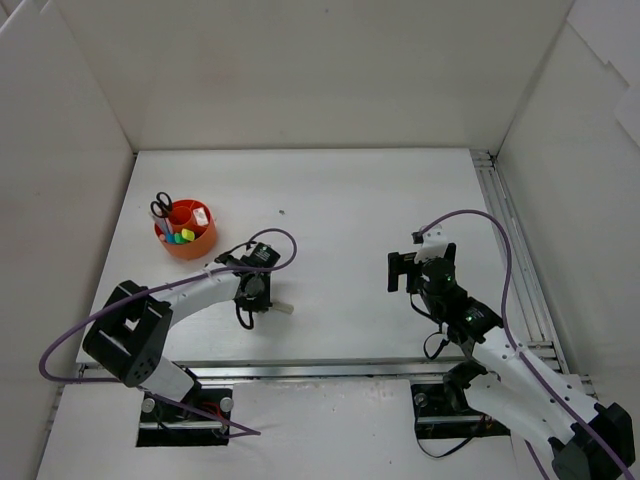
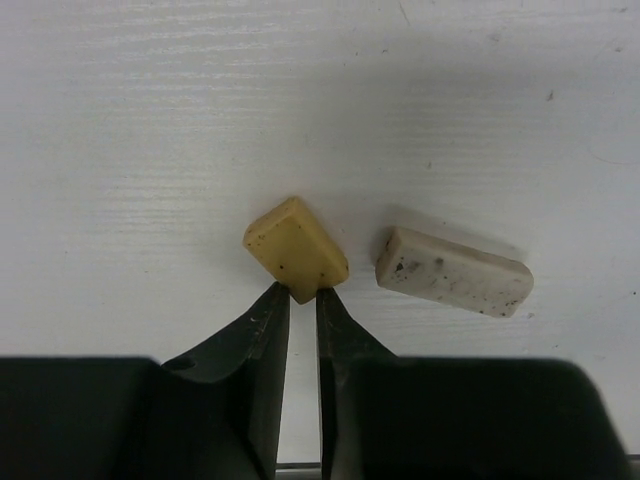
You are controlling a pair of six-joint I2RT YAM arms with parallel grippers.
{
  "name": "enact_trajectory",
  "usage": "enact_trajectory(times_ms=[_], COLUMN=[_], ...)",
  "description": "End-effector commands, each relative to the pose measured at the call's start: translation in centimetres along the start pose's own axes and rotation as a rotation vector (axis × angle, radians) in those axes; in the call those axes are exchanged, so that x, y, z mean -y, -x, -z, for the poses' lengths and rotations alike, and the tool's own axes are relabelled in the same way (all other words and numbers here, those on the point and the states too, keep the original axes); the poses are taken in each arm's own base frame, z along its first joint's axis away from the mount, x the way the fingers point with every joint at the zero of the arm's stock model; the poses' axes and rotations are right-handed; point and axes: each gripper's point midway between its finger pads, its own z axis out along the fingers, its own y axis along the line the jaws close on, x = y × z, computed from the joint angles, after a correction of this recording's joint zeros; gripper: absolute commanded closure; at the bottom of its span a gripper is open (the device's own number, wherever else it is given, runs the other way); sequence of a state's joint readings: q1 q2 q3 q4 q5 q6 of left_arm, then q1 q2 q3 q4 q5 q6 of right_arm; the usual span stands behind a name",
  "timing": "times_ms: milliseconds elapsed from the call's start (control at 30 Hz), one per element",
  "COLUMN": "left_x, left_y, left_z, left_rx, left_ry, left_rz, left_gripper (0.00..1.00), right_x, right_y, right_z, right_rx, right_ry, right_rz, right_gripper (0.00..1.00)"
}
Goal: Sort the stationery into containers
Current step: Pick up the stationery from the center of the board.
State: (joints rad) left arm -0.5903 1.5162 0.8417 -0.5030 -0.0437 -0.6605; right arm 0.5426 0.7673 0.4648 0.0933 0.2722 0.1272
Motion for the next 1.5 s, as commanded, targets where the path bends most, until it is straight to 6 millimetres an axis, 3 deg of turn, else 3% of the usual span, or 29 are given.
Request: enact_trajectory(times_ms=[0,33,67,167,367,467,533,700,767,967,1167,1267,1367,1400,1467], left_x=[-1.3,-1.2,-1.0,-0.3,0.1,0.8,0.9,0.0,0.2,0.5,0.8,1.3,1.3,1.3,1.8], left_y=[2.7,2.8,2.9,3.1,3.2,3.6,3.7,2.4,2.0,1.4,0.5,-0.5,-0.1,0.1,1.2], left_z=[0.5,0.6,0.6,0.3,-1.1,-1.6,-1.6,-1.0,-0.5,-0.4,-1.2,-1.2,-1.1,-1.0,-0.4], left_rx=[0.106,0.110,0.114,0.111,0.076,0.069,0.061,0.043,0.051,0.029,-0.010,-0.040,-0.031,-0.027,-0.004], left_ry=[0.084,0.077,0.067,0.027,0.016,0.000,0.000,0.015,-0.002,-0.016,-0.028,-0.052,-0.044,-0.043,-0.055], left_rz=[0.017,0.014,0.013,0.014,0.059,0.056,0.052,0.061,0.042,0.006,0.021,0.024,0.031,0.031,0.019], left_gripper=[1.00,0.94,0.70,0.56,0.50,0.54,0.62,0.78,0.78,0.61,0.61,0.67,0.84,0.95,1.00], right_x=[0.3,0.3,0.4,0.4,0.5,0.5,0.6,0.5,0.5,0.6,0.5,0.5,0.5,0.5,0.5], right_y=[1.8,1.9,1.8,1.9,2.0,1.9,2.0,2.1,2.1,2.0,2.1,2.1,2.1,2.0,2.1], right_z=[-0.1,0.0,-0.1,0.1,0.2,0.2,0.3,0.3,0.3,0.3,0.3,0.2,0.2,0.2,0.3], right_rx=[0.068,0.071,0.070,0.073,0.080,0.078,0.079,0.084,0.083,0.085,0.086,0.084,0.086,0.084,0.087], right_ry=[-0.020,-0.018,-0.023,-0.023,-0.026,-0.027,-0.028,-0.024,-0.023,-0.027,-0.022,-0.023,-0.024,-0.023,-0.024], right_rz=[-0.035,-0.035,-0.035,-0.035,-0.039,-0.034,-0.035,-0.037,-0.036,-0.037,-0.039,-0.039,-0.039,-0.038,-0.039], right_gripper=[0.02,0.02,0.02,0.02,0.02,0.02,0.02,0.02,0.02,0.02,0.02,0.02,0.02,0.02,0.02])
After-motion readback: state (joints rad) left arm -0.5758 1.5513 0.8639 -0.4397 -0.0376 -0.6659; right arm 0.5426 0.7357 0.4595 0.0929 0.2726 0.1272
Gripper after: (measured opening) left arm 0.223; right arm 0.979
